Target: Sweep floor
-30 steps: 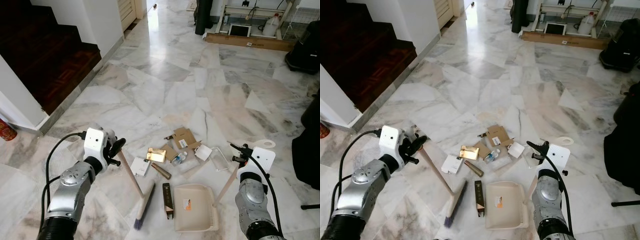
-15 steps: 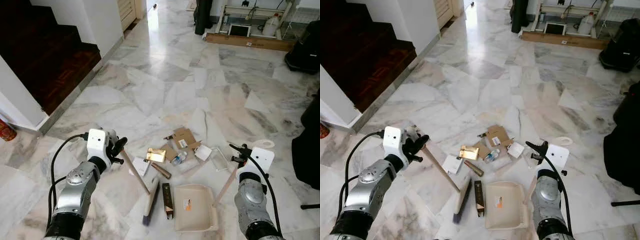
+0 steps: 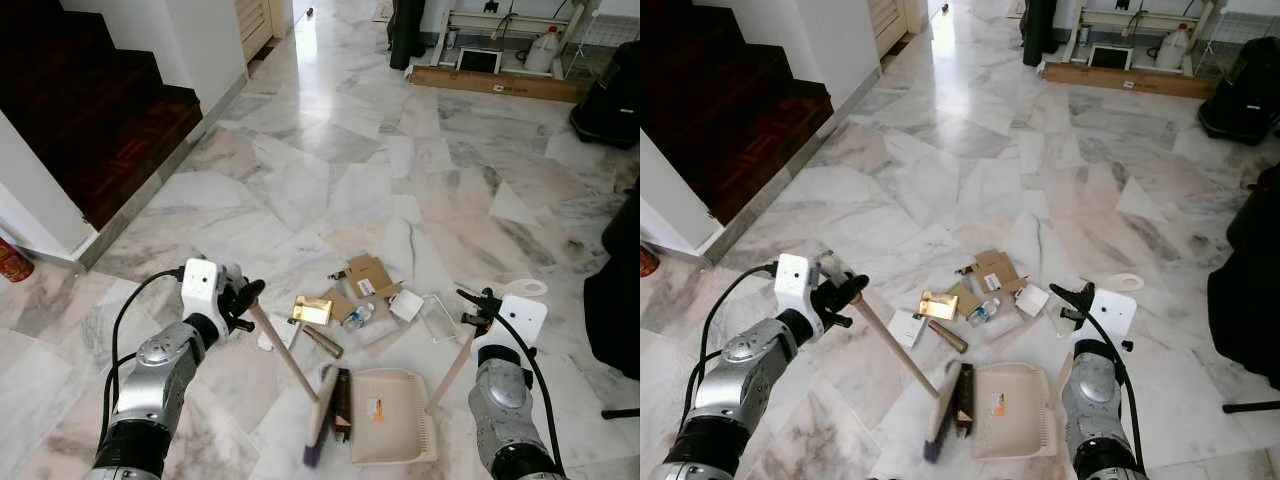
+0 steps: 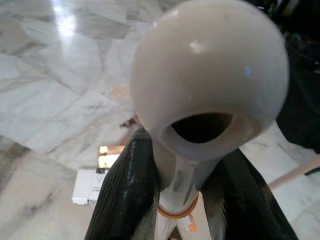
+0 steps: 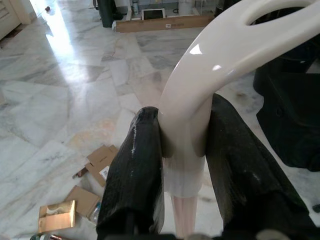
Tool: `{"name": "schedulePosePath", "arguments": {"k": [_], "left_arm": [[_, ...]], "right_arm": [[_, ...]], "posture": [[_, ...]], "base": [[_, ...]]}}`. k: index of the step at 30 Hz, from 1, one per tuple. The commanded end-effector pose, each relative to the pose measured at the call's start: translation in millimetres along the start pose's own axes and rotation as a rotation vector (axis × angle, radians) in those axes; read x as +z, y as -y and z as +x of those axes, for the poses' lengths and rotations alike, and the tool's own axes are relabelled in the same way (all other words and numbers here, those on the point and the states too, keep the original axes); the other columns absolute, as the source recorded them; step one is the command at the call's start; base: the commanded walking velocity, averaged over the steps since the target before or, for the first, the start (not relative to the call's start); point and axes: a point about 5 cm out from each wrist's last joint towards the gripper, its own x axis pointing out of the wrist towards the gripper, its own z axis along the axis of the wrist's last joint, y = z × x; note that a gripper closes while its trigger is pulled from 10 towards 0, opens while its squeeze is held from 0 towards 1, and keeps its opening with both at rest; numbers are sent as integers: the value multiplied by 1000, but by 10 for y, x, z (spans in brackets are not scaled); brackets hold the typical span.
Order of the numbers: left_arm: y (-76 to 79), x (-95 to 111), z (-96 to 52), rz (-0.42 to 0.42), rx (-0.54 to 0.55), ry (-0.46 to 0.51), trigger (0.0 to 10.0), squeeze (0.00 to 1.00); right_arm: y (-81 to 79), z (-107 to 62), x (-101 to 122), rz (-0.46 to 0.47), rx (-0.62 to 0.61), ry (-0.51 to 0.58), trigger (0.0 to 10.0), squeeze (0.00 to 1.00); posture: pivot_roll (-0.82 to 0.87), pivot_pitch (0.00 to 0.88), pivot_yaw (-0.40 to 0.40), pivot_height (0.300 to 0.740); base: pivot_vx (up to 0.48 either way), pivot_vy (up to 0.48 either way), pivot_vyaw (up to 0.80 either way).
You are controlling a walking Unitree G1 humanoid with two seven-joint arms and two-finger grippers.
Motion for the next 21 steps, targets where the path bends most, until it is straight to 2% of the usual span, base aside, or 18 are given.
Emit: {"name": "schedulePosePath", "arguments": {"k": [1,8,13,21], "left_arm": [[20,-54,-5,-39,-40,-35,10000,0],[106,105,31,-138,-109,30,10000,0],[136,172,38,-172,-142,54,10000,0],[189,456,-22,-256,-204,158,10000,0]], "right_arm": [[-44,-38,-63,-3,21,-26,10000,0],[-42,-37,-61,-2,19,-25,10000,0],[-45,-35,-62,-1,20,-27,10000,0],[-24,-26,-62,-1,12,-30,10000,0]], "posture": [[57,102,57,740],[59,99,53,740],[62,103,52,740],[73,107,49,740]], "base": [[0,0,0],[0,0,0],[0,0,0],[0,0,0]]}}
